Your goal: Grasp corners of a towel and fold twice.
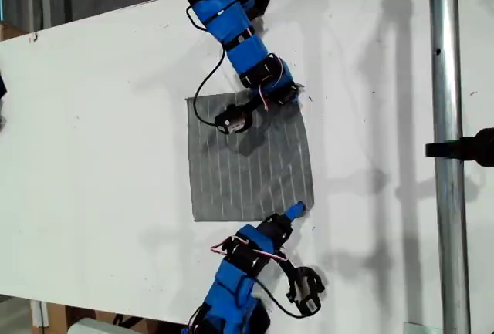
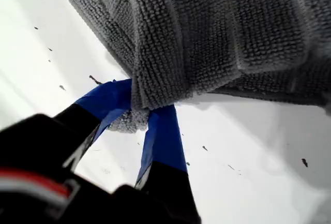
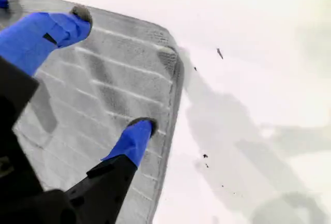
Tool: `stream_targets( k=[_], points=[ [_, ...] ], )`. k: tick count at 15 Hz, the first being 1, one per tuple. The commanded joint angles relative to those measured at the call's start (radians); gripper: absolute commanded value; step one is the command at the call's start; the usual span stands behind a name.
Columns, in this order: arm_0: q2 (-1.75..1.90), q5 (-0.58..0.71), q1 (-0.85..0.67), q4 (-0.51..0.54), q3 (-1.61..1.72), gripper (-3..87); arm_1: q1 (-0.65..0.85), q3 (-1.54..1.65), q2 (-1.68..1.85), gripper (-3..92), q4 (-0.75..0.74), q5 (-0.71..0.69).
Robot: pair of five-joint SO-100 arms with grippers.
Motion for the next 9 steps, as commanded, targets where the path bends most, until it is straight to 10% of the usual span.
stream_targets(
  k=[1, 9],
  points=[
    [-0.071, -0.041, 0.000, -0.034, -0.040, 33.5, -0.003, -0.055, 0.005, -0.1, 0.008, -0.008],
    [-0.319, -0.184, 0.015, -0.204, -0.106, 22.0, -0.014, -0.064, -0.008, -0.1, 0.008, -0.005]
  ],
)
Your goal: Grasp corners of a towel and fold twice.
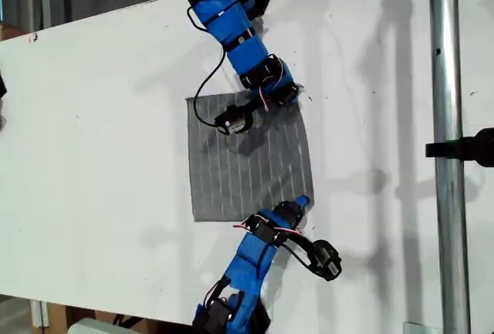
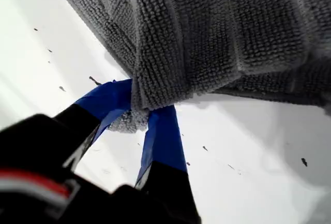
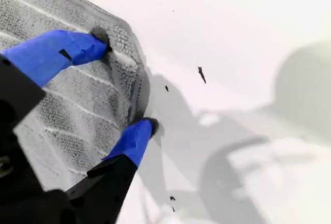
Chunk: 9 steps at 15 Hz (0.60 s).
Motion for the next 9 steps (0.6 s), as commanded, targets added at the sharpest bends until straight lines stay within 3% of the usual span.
stream_targets(
  k=[1, 2, 5, 9],
  points=[
    [-0.043, -0.025, 0.014, -0.078, -0.049, 10.0, -0.009, -0.054, -0.002, -0.1, 0.006, -0.005],
    [-0.078, -0.040, 0.014, -0.064, -0.077, -1.9, -0.003, -0.058, -0.003, -0.1, 0.006, -0.008],
    [0.028, 0.025, 0.026, 0.049, -0.120, -1.9, -0.014, -0.164, 0.000, -0.2, 0.083, -0.017],
    [0.247, 0.124, 0.133, 0.077, -0.124, -1.9, -0.155, -0.506, -0.078, -0.2, 0.287, -0.003]
  ],
)
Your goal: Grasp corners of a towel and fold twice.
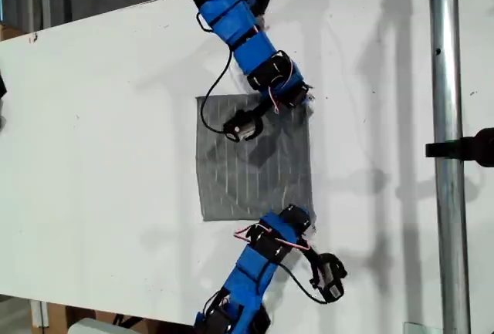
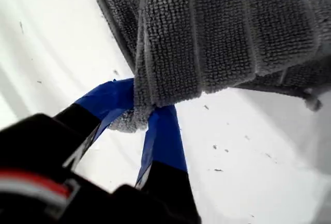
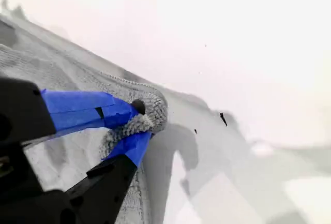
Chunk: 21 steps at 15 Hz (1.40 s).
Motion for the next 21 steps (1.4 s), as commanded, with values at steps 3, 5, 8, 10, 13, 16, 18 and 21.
stream_targets(
  k=[3, 5, 8, 10, 13, 16, 18, 21],
  points=[
    [0.238, 0.043, 0.061, 0.005, -0.020, -1.9, -0.046, -0.339, -0.035, -0.2, 0.201, -0.006],
    [0.364, 0.018, -0.060, -0.011, 0.147, -1.9, 0.094, -0.267, 0.048, -0.2, 0.314, 0.002],
    [0.581, 0.129, -0.357, -0.109, 0.468, -1.9, 0.419, -0.046, 0.258, -0.2, 0.322, -0.130],
    [0.643, 0.209, -0.529, -0.118, 0.571, -1.9, 0.623, 0.055, 0.345, -0.2, 0.261, -0.252],
    [0.696, 0.310, -0.699, -0.160, 0.653, -1.9, 0.801, 0.081, 0.367, -0.2, 0.175, -0.430],
    [0.713, 0.367, -0.764, -0.166, 0.650, -1.9, 0.868, 0.074, 0.367, -0.2, 0.141, -0.541],
    [0.736, 0.310, -0.715, -0.178, 0.703, -1.8, 0.779, 0.117, 0.359, -0.2, 0.144, -0.509],
    [0.788, 0.161, -0.594, -0.308, 0.871, -1.7, 0.630, 0.222, 0.316, -0.2, 0.127, -0.364]
  ],
)
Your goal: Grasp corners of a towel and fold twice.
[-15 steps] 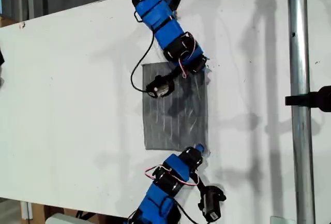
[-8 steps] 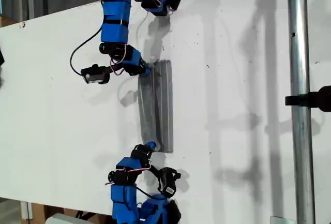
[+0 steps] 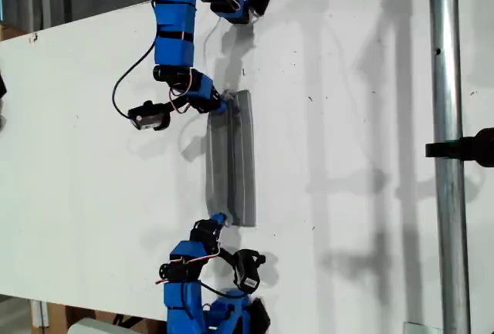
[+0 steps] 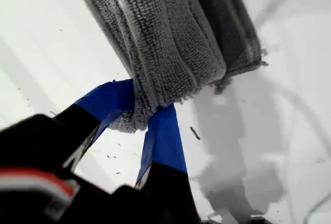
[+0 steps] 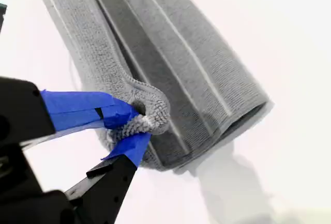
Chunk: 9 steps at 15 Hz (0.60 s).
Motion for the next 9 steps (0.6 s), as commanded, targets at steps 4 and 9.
stream_targets(
  k=[4, 9],
  points=[
    [-0.009, -0.249, 0.141, -0.161, 0.195, -0.5, -0.100, 0.091, -0.155, -0.2, -0.069, 0.218],
    [0.054, -0.350, 0.213, 0.084, 0.140, 23.9, -0.083, 0.106, -0.104, 28.8, 0.072, 0.279]
  ],
)
